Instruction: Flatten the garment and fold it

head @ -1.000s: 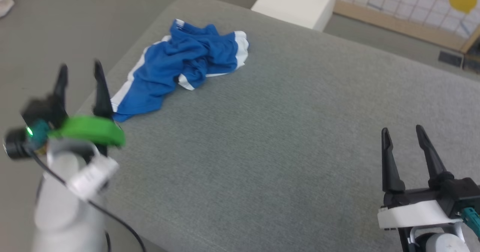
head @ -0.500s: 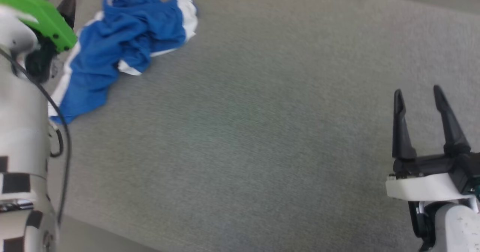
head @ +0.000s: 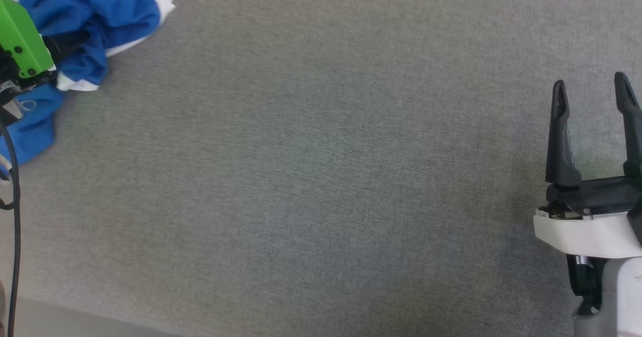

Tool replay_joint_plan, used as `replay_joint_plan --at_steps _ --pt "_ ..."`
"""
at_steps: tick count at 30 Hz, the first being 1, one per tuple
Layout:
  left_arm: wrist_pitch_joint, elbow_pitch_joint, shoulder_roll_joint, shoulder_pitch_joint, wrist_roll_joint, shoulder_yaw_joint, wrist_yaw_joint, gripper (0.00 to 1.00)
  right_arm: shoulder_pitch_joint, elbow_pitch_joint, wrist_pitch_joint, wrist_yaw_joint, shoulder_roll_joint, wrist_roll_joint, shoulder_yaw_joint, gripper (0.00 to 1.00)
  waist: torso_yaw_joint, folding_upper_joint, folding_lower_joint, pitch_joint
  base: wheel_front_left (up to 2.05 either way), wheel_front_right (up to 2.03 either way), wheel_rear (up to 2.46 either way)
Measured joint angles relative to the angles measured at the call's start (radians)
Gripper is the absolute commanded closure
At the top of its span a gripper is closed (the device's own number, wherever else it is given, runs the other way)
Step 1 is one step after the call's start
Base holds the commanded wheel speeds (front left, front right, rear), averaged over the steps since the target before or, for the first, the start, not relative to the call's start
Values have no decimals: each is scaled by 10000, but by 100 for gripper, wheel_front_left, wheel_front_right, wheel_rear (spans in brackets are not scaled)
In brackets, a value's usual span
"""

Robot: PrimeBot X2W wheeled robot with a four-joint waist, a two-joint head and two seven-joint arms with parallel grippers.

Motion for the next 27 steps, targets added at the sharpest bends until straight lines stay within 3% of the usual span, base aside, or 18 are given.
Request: replay_joint_plan --at_steps 7,8,9,22,27 --pt "-46 364 330 -6 -359 -541 -4 0 -65 -349 2 0 -171 -81 -27 0 -312 1 -1 770 0 0 0" --pt "-46 364 401 -9 -364 -644 -27 57 -65 -359 0 0 -174 -81 -31 0 -353 0 -1 802 0 0 0" --pt "-67 366 439 -14 -385 -704 -27 100 -64 -366 2 0 -174 -81 -33 0 -381 1 -1 815 0 0 0" --pt "-963 169 754 -15 -1124 -1741 -27 100 -34 -194 0 0 -188 -125 44 0 -323 0 -1 337 0 0 0" --pt "-1582 -930 1346 -12 -1476 -2301 -27 100 162 -23 2 0 -188 61 61 0 -308 0 -1 -223 0 0 0"
